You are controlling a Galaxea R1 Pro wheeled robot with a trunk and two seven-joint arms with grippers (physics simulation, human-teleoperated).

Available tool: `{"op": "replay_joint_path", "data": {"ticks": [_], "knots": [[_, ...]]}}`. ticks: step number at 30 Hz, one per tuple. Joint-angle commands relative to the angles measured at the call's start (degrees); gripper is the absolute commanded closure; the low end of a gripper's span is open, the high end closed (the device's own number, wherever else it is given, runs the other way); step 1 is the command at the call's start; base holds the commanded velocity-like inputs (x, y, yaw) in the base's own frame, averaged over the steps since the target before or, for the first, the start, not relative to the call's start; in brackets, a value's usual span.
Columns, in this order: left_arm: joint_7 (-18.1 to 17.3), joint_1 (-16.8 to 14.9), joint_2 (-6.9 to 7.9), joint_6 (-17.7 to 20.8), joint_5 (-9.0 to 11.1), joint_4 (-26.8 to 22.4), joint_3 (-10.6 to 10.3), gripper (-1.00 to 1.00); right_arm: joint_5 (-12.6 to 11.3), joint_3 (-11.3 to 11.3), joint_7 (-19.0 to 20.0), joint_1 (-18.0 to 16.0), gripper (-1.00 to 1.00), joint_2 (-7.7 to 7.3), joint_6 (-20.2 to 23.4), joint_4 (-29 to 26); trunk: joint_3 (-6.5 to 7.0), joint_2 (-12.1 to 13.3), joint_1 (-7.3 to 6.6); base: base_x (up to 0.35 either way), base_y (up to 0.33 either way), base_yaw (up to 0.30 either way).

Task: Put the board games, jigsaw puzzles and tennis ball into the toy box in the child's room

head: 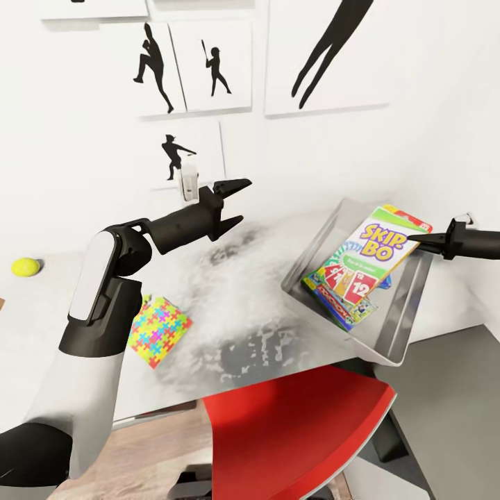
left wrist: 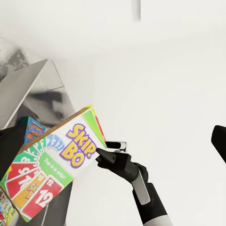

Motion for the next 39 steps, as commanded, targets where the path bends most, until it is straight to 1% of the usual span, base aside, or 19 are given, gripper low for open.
{"op": "replay_joint_path", "data": {"ticks": [1,24,39], "knots": [[0.6,-0.1,-0.04,0.0,0.6,0.0,0.0,-1.0,-0.3,0.3,0.2,-0.1,1.0,-0.06,0.4,0.0,-0.18,-0.1,0.03,0.0,0.0,0.0],[0.6,-0.1,-0.04,0.0,0.6,0.0,0.0,-1.0,-0.3,0.2,0.2,0.0,1.0,0.15,0.3,-0.2,-2.29,-0.1,0.03,0.0,0.0,0.0],[0.6,-0.1,-0.04,0.0,0.6,0.0,0.0,-1.0,-0.3,0.4,0.2,0.0,1.0,0.43,-0.5,-0.2,-3.68,-0.1,0.03,0.0,0.0,0.0]]}}
